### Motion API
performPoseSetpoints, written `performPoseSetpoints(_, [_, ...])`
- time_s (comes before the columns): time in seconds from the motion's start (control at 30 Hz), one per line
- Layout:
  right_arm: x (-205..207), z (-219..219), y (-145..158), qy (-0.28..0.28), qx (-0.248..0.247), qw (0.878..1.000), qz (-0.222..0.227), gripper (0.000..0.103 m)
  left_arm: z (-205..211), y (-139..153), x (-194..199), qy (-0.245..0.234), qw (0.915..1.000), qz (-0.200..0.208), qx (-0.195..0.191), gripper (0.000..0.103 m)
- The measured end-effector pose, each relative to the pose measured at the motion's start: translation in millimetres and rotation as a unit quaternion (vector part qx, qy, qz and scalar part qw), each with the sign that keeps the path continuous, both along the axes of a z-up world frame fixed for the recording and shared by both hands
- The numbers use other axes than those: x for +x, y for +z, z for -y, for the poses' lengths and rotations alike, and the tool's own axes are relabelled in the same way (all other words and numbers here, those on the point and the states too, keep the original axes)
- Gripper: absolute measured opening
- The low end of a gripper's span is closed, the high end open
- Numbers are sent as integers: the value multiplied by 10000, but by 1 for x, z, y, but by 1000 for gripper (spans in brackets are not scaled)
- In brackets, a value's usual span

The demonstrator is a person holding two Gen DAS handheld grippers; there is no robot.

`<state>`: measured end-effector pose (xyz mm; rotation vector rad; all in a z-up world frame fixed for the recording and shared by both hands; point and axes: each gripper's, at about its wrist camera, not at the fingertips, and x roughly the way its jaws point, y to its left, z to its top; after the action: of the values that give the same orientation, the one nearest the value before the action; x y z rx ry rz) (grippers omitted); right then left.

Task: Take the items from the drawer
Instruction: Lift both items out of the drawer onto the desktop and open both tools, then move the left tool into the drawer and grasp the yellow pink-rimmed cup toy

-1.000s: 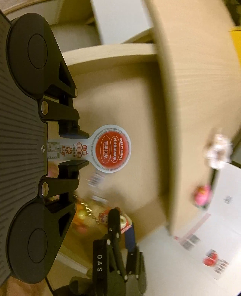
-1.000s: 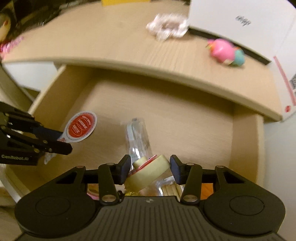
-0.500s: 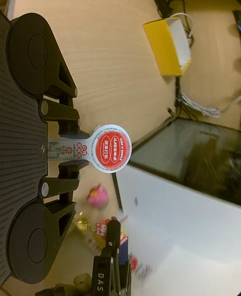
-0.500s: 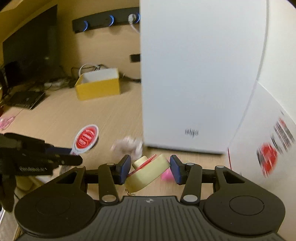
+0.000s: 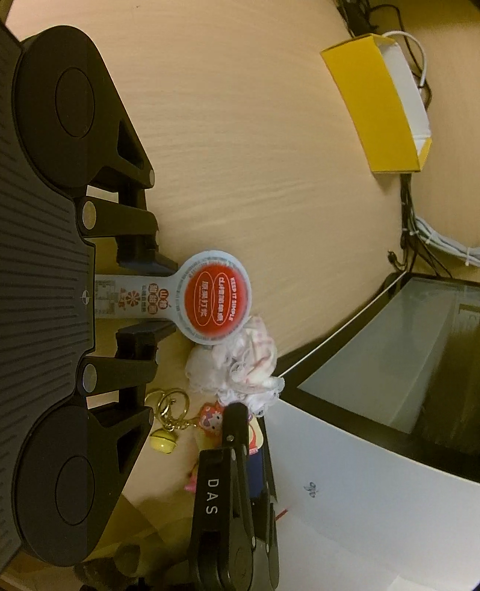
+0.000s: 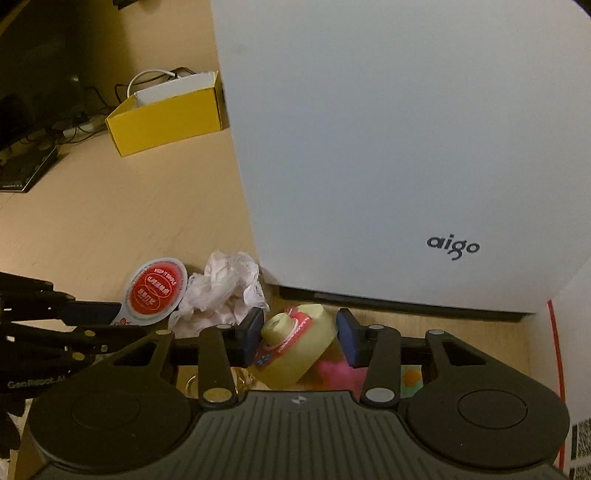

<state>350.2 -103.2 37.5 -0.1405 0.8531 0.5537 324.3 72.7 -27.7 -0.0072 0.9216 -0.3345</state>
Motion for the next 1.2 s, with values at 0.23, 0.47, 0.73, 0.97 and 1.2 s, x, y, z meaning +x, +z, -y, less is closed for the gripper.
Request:
performPoseSetpoints(0.23, [-3,6,18,-150,131,9996,212,62,-8,16,-17,46,9996,279,-96,30])
performPoseSetpoints(0.47, [-52,33,52,-364,333,9954,824,89,-26,38,-73,-481,9965,616,-303,30])
performPoseSetpoints(0.73, [-129,66,45,-365,448,9936,973,103,-7,-21,-127,-1547,9845,-772,-294,30])
performPoseSetpoints(0.97, [-132,88,0,-465,10,9955,-829,85,16,-75,-141,-2051,9564,-2068,-225,30])
performPoseSetpoints(1.2, [-142,88,-32,-521,-287,9897,-1304,85,16,-87,-136,-1479,9525,-2628,-432,30])
